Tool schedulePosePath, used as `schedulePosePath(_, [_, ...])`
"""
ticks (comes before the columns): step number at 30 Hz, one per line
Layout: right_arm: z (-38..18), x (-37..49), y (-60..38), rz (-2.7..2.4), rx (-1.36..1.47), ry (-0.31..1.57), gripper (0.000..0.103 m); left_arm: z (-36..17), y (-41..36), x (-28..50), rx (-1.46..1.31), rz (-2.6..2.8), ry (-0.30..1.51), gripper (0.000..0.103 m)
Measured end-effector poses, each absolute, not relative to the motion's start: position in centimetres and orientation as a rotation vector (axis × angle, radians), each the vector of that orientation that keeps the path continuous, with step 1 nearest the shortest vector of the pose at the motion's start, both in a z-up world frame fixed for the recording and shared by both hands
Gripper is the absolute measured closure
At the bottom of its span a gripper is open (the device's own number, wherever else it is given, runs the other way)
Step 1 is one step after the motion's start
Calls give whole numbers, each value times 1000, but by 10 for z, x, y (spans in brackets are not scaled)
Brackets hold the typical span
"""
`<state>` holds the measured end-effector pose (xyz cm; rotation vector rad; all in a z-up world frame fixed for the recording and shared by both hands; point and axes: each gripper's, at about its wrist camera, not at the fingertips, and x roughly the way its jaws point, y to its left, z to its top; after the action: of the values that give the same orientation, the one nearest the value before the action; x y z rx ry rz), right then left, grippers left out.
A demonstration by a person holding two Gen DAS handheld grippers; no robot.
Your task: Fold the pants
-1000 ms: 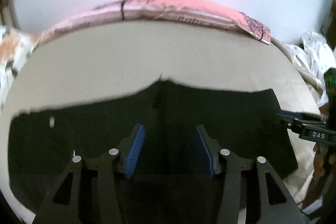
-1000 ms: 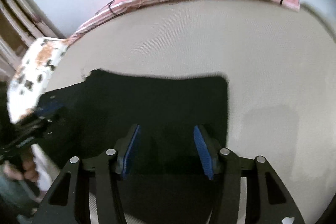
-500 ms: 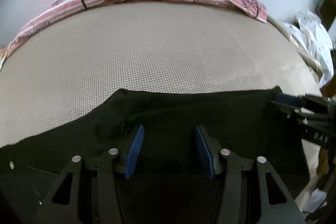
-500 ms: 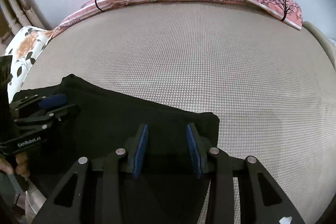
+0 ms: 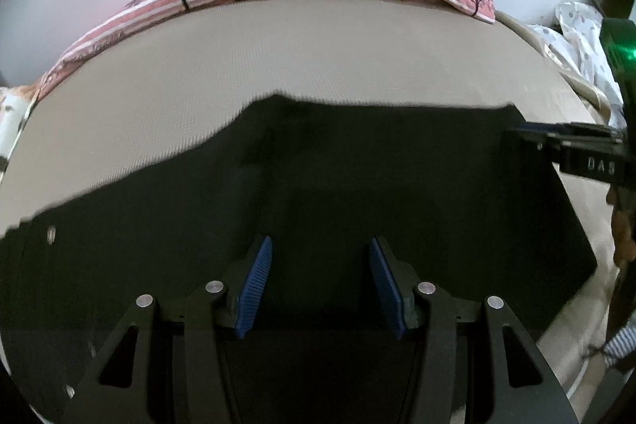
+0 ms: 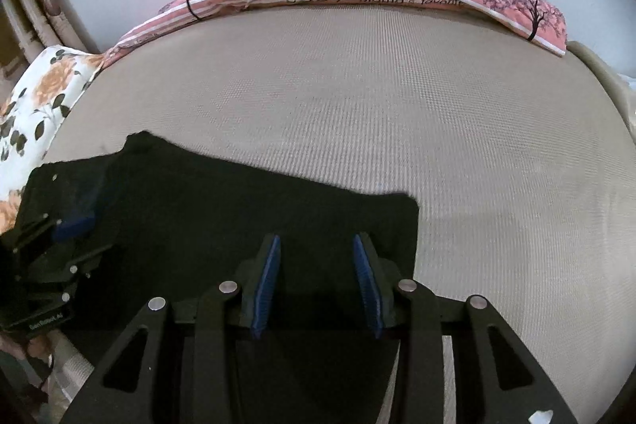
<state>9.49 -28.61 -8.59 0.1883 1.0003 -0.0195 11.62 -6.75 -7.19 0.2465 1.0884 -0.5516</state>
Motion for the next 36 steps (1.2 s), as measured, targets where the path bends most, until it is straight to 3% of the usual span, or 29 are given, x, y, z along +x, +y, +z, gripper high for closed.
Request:
schedulePosePath(12, [-94, 46, -266, 22, 208, 1041, 64, -58, -39, 86, 182, -557, 1114, 50])
schedulePosePath(25, [-94, 55, -191, 177, 124, 1086, 61, 3, 93, 89, -31, -381, 1085, 45])
schedulePosePath(36, [-92, 82, -105, 362, -16, 1129, 61, 2, 202, 78, -267, -205, 1115, 45])
